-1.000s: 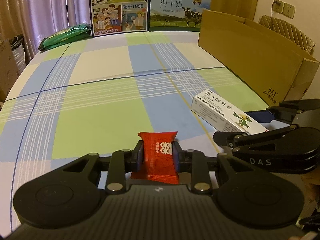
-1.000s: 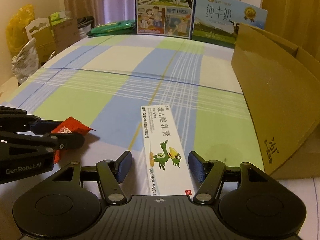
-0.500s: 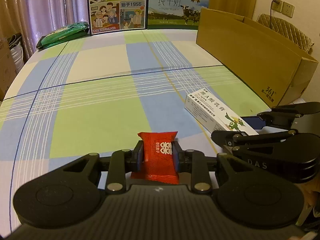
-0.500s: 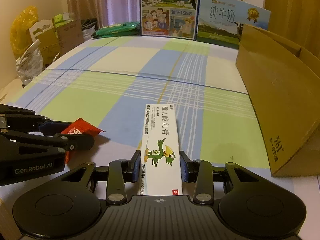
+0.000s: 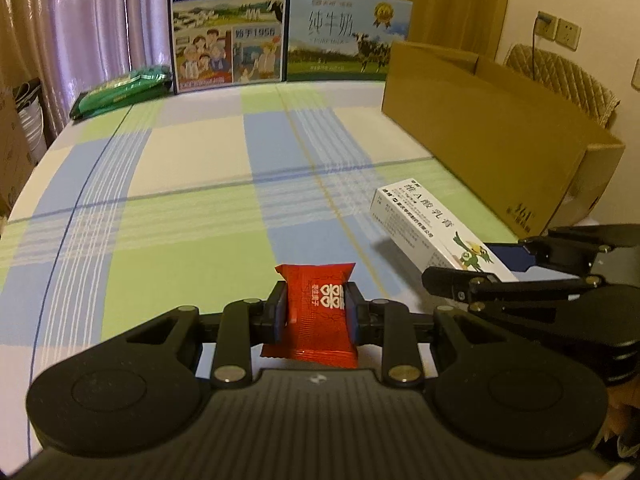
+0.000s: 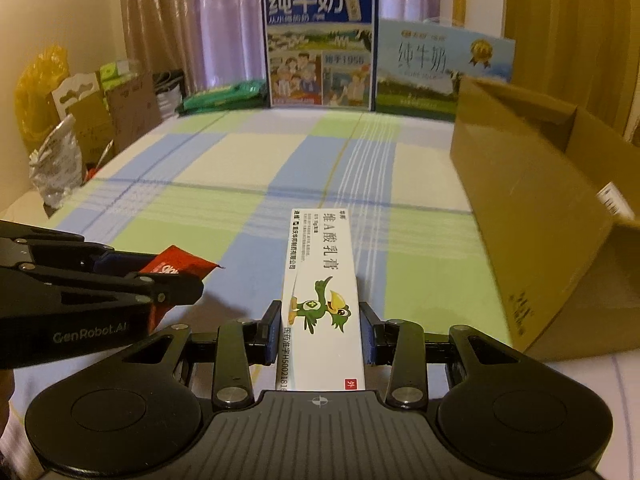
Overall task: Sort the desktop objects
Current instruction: 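Carry the candy with the left tool while the right tool carries the ointment box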
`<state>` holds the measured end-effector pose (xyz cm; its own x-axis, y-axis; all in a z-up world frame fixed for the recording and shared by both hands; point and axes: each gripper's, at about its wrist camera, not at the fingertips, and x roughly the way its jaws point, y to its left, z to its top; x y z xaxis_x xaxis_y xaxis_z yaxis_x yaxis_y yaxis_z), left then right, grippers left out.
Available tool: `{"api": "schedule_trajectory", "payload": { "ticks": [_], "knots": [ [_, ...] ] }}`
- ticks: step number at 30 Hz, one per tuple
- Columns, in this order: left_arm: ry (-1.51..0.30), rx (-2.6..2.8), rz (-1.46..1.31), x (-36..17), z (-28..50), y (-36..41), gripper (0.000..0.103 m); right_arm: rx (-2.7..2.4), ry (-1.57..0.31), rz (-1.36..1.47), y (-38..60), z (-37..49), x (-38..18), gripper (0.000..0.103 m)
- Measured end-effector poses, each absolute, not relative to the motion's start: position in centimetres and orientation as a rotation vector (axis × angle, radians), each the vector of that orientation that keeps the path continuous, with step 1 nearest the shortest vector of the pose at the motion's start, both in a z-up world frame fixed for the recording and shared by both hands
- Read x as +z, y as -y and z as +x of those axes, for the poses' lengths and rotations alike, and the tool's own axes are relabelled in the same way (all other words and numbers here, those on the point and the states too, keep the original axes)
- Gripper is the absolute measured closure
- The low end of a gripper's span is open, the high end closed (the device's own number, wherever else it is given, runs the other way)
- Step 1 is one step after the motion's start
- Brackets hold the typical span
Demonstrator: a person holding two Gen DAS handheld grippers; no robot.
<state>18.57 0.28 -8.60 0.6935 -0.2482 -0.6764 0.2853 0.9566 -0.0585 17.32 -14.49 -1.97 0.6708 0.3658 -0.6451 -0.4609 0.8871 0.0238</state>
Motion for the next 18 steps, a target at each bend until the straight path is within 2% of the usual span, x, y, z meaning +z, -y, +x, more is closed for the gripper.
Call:
{"api": "schedule_trajectory", "payload": {
  "ticks": [18],
  "knots": [
    [-0.538,-0.416,-0.005,0.8,19.5,5.7,0.079,0.325,-0.504,-0.078,21.1,17.9,7.6,0.068]
  ]
}}
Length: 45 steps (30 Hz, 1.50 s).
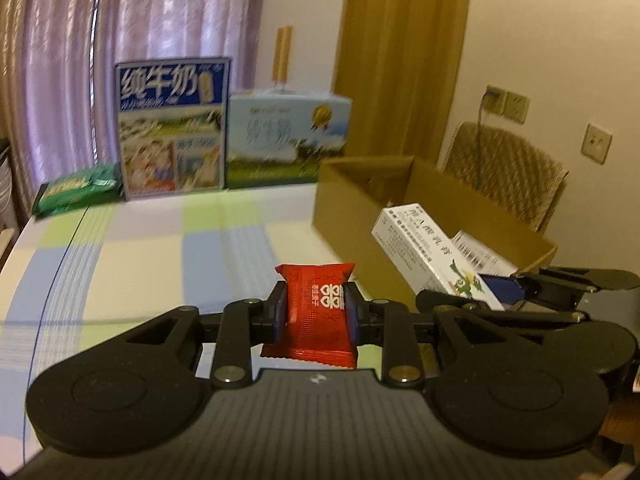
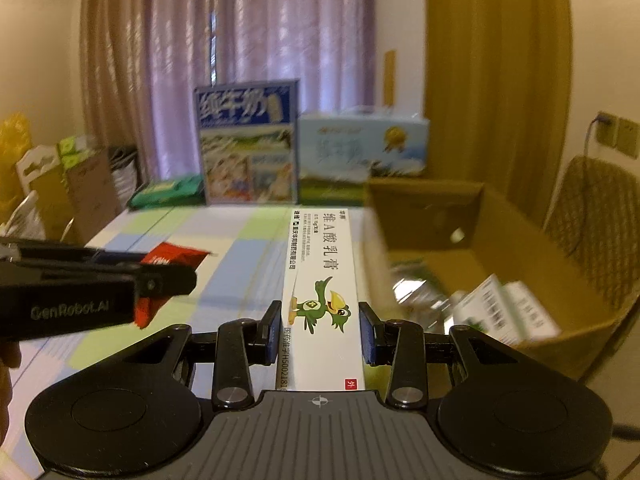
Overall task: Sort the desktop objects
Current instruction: 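Lower both held items over the open cardboard box, then open the left tool dropping the candy while the right tool drops the ointment box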
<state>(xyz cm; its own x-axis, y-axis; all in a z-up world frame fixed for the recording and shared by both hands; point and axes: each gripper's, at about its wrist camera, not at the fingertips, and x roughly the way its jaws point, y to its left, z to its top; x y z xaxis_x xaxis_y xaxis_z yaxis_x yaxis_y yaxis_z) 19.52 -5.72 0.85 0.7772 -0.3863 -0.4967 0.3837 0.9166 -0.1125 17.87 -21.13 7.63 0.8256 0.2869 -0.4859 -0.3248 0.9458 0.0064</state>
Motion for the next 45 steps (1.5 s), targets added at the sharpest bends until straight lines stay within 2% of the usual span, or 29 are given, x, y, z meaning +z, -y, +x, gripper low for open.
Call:
{"api": "schedule_trajectory", "payload": {
  "ticks": [14,25,45],
  "knots": [
    [-0.485,-0.559,-0.011,3.8,21.8,15.6,0.079,0.200,-0.452,-0.041,30.2,21.3,12.8,0.068],
    [-0.524,-0.630,0.028,2.3,24.4,21.5,0.079,0.132,-0.496,-0.016,36.0,22.9,11.3,0.068],
    [-0.560,-0.628,0.044,1.1,27.6,23.2,0.078,0.130,-0.528,-0.011,36.4,25.6,9.7,0.068]
  ]
}}
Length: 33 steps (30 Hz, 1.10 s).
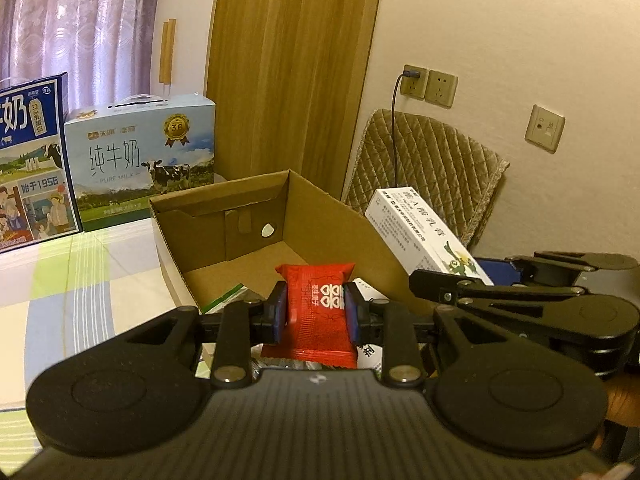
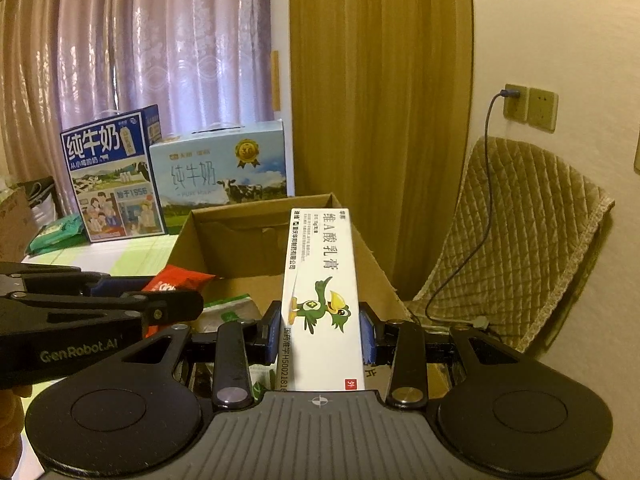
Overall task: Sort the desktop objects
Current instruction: 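Open the left tool dropping the candy while the right tool drops the ointment box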
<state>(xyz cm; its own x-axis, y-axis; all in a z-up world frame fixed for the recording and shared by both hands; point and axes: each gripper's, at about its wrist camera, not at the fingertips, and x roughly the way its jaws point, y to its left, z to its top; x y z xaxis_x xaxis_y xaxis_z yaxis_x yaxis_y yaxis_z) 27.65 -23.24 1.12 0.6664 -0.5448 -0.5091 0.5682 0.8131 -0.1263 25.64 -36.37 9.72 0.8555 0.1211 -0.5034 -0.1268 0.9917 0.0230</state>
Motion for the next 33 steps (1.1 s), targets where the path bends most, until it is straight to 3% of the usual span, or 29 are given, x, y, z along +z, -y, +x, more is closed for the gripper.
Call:
{"api": "schedule_trajectory", "payload": {
  "ticks": [2,12,26,27,29,33],
  "knots": [
    [-0.562,-0.618,0.061,0.8,27.8,23.3,0.051,0.128,-0.534,-0.011,36.4,25.7,9.6,0.068],
    [-0.581,-0.572,0.008,0.9,28.4,21.3,0.050,0.134,-0.549,-0.005,36.5,25.4,9.4,0.068],
    [-0.587,-0.458,-0.039,1.3,29.2,17.8,0.037,0.189,-0.536,0.055,35.4,26.9,9.2,0.067],
    [-0.590,-0.461,-0.038,1.3,29.2,17.8,0.037,0.197,-0.533,0.068,35.4,27.2,9.1,0.066],
    [-0.598,-0.472,-0.032,1.1,29.2,17.8,0.035,0.194,-0.543,0.097,35.6,27.6,9.1,0.048],
    [-0.603,-0.478,-0.021,0.8,29.0,17.8,0.032,0.182,-0.542,0.108,36.3,26.9,9.0,0.042]
  ]
}}
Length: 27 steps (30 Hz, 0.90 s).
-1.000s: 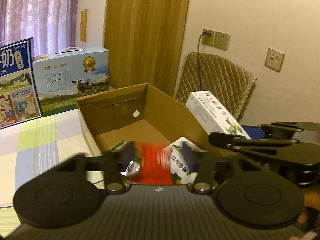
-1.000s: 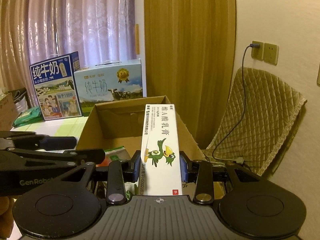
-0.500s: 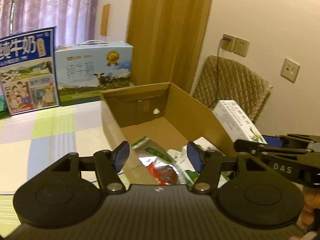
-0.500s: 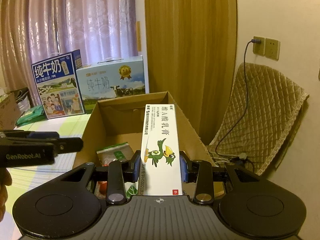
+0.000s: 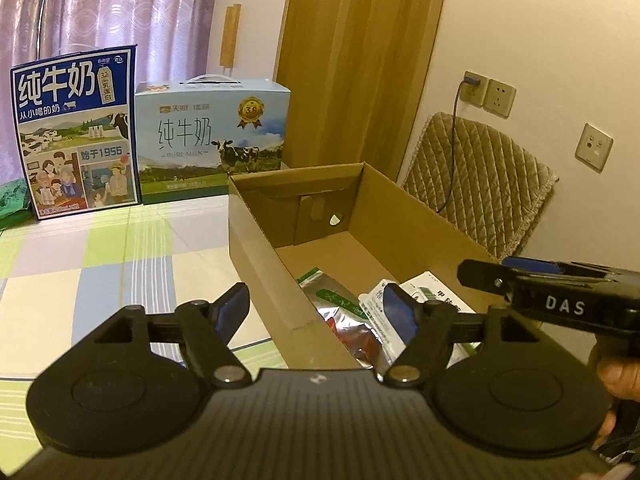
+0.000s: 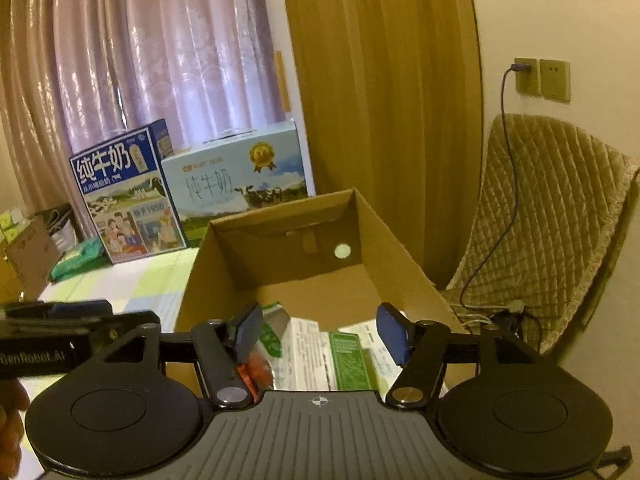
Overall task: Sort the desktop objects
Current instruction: 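Open the left tool dropping the candy while the right tool drops the ointment box, then withdraw both open tools away from the cardboard box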
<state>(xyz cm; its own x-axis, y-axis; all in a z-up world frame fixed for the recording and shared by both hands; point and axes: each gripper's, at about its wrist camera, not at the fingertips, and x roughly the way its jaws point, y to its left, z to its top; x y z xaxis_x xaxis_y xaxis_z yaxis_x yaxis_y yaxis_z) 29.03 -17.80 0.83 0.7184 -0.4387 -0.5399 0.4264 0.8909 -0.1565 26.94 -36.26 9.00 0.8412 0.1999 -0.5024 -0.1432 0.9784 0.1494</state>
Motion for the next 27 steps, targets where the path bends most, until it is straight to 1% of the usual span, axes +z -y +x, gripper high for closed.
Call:
{"api": "schedule_trajectory", "payload": {
  "ticks": [6,7,8,9,12,14,15,16,17,22,27],
  "knots": [
    [-0.593,-0.481,-0.026,1.0,28.4,17.8,0.022,0.146,-0.573,0.133,37.8,25.7,8.3,0.039],
    [-0.590,-0.482,-0.024,0.9,28.2,17.7,0.018,0.142,-0.576,0.138,38.0,25.5,8.2,0.038],
    [-0.587,-0.483,-0.025,0.9,28.0,17.7,0.016,0.137,-0.577,0.139,38.2,25.3,8.3,0.037],
    [-0.587,-0.486,-0.029,0.9,27.9,17.6,0.015,0.134,-0.577,0.139,38.4,25.0,8.4,0.036],
    [-0.592,-0.490,-0.049,0.8,27.3,17.3,0.009,0.128,-0.572,0.141,38.9,24.3,8.9,0.029],
    [-0.584,-0.481,-0.056,1.0,26.6,17.1,0.004,0.126,-0.570,0.146,39.2,23.7,9.4,0.019],
    [-0.577,-0.479,-0.055,1.1,26.2,17.1,0.004,0.127,-0.568,0.149,39.3,23.2,9.7,0.016],
    [-0.567,-0.478,-0.052,1.2,25.8,17.1,0.001,0.128,-0.565,0.149,39.4,22.8,9.9,0.011],
    [-0.555,-0.474,-0.045,1.3,25.4,17.1,0.002,0.132,-0.565,0.145,39.5,22.2,10.1,0.009],
    [-0.553,-0.435,0.048,2.0,23.2,18.0,0.001,0.140,-0.586,0.126,39.5,20.3,11.1,0.003],
    [-0.572,-0.408,0.030,2.9,21.1,17.5,0.001,0.142,-0.592,0.133,39.7,18.8,12.9,0.002]
  ]
}}
